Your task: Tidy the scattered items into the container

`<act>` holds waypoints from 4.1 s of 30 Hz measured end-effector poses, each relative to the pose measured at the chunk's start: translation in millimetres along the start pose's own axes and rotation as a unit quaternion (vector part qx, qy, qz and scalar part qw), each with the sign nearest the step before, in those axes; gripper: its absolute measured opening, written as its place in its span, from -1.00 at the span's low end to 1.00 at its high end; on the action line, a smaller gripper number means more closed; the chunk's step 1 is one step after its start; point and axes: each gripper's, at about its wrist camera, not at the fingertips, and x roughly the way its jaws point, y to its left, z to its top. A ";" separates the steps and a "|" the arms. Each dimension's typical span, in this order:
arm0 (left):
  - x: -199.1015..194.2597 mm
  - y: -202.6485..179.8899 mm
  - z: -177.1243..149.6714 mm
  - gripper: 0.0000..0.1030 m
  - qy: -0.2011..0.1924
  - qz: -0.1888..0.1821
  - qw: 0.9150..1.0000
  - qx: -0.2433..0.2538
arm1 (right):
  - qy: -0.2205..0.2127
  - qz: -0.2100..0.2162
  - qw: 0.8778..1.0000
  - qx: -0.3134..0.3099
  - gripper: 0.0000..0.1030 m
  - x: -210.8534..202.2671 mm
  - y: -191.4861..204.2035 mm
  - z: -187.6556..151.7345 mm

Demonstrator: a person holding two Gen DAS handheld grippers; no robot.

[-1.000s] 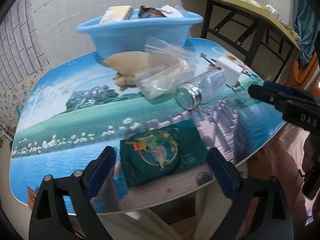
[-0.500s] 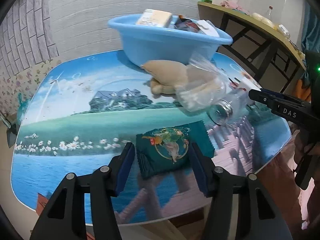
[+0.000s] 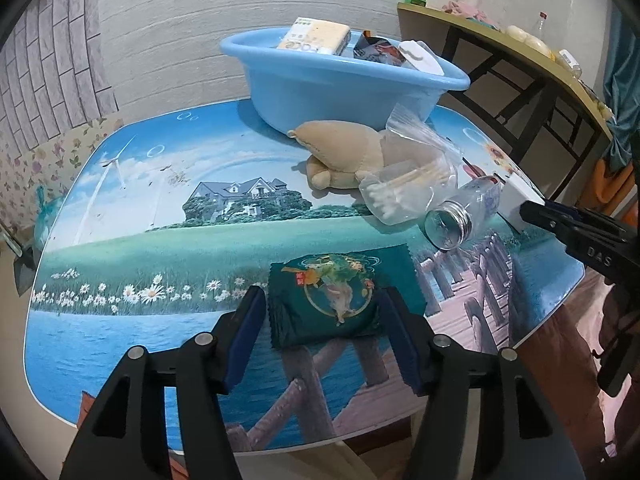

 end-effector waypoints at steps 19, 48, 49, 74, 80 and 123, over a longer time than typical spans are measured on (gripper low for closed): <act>9.1 -11.1 1.1 0.45 -0.019 0.036 0.999 0.021 | 0.004 0.008 1.000 0.003 -0.44 7.7 6.9 -3.4; -40.8 26.7 12.4 -0.25 -0.065 -0.007 0.997 -0.030 | -0.055 0.011 0.998 0.002 -0.51 -43.3 27.4 19.8; -43.7 28.3 14.5 -0.25 -0.069 -0.007 0.997 -0.033 | -0.058 0.015 0.998 -0.001 -0.51 -45.5 30.1 21.6; -57.5 22.8 112.9 -0.25 -0.135 -0.010 0.991 -0.005 | -0.098 0.069 0.992 -0.041 -0.51 -40.6 65.6 87.4; -38.7 24.9 137.6 -0.25 -0.135 -0.004 0.991 0.002 | -0.103 0.070 0.991 -0.045 -0.51 -26.3 62.8 110.6; 0.8 31.1 167.3 0.51 -0.118 0.024 0.993 0.015 | -0.091 0.063 0.993 -0.036 -0.33 17.5 54.4 143.3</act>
